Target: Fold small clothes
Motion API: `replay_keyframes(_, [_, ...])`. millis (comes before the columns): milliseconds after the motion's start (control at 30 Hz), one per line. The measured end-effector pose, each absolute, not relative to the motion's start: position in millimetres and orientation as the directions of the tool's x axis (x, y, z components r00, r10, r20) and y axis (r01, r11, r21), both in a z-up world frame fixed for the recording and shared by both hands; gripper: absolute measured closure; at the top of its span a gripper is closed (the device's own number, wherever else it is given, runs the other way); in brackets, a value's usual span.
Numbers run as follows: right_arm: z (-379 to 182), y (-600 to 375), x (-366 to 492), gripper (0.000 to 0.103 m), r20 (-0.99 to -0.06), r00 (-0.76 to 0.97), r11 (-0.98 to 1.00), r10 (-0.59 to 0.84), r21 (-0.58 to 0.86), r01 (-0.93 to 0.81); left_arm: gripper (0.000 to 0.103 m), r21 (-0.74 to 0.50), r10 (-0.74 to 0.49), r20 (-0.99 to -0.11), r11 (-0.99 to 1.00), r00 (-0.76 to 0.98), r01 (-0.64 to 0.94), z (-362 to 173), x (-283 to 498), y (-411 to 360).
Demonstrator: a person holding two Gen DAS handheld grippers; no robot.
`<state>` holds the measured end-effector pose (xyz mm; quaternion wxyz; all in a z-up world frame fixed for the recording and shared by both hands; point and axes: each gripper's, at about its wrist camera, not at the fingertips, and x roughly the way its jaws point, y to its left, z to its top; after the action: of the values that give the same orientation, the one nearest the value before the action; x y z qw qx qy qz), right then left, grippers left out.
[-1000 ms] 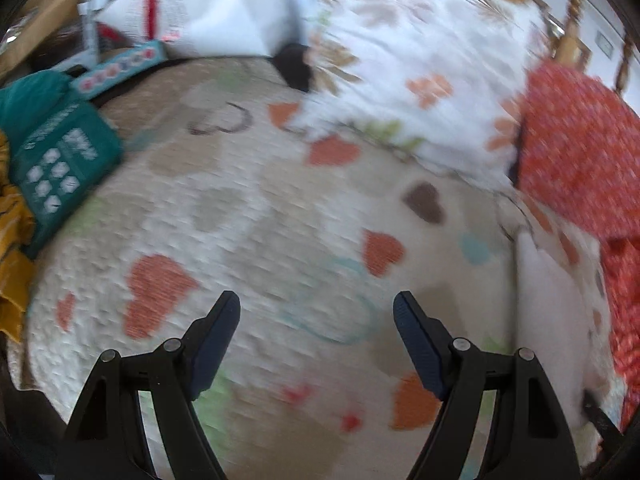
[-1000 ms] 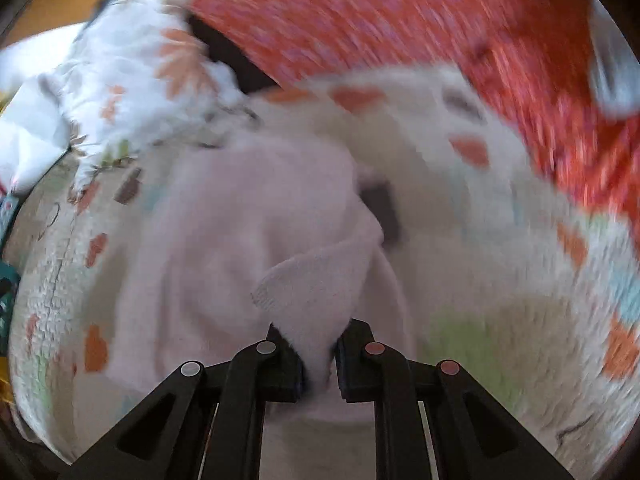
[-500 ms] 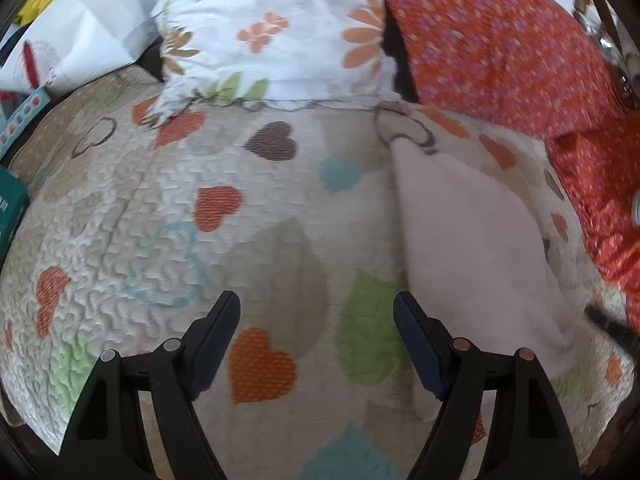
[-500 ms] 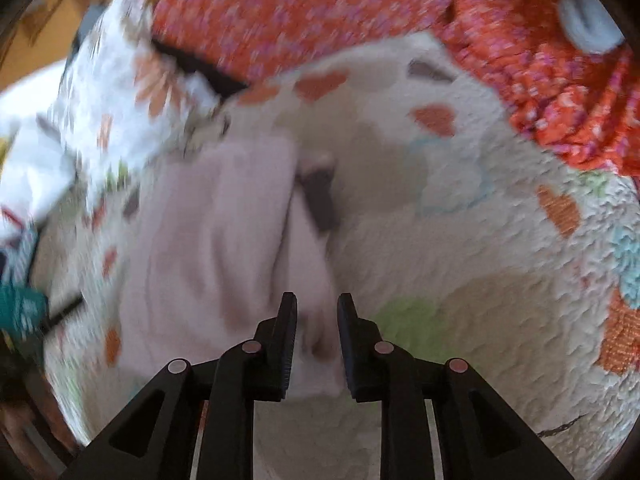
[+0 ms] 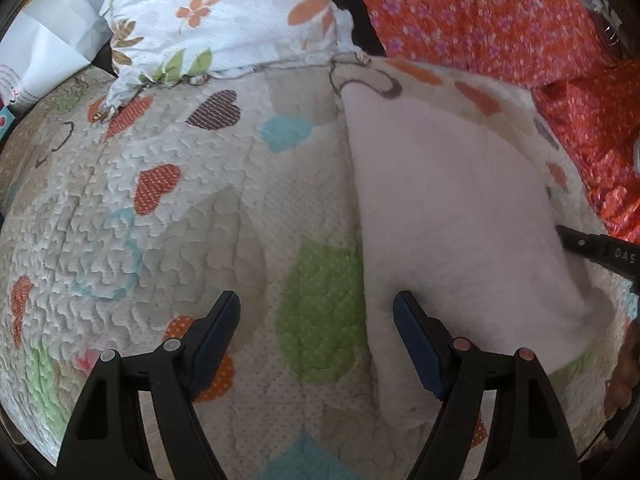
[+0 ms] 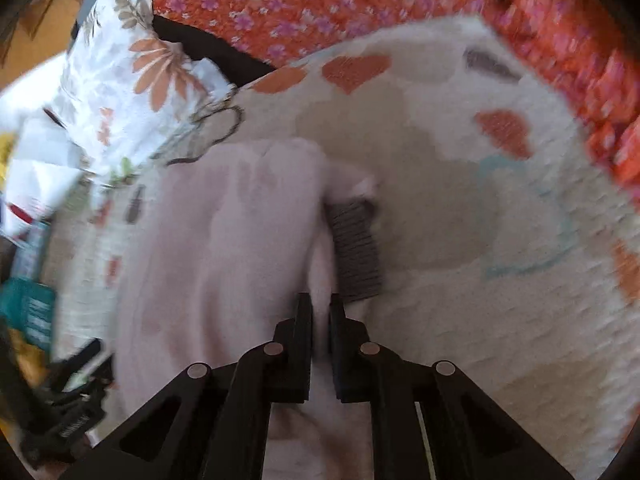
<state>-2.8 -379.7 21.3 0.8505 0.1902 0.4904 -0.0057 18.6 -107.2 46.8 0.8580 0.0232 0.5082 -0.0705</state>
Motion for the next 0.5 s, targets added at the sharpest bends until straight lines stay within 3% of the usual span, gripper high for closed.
replay_keyframes(267, [19.8,-388.6,-14.9,0.102,-0.878,0.478,0.953,0.008,0.152,0.262,0.024,-0.059,-0.111,-0.870,0.991,0.481,0.121,50.0,19.8,-101.0])
replay_keyframes(500, [39.3,-400.5,-26.6,0.101,-0.832,0.553,0.942,0.039,0.216,0.258,0.024,-0.073,-0.103,-0.844,0.994,0.526,0.078,63.8,17.3,-87.5])
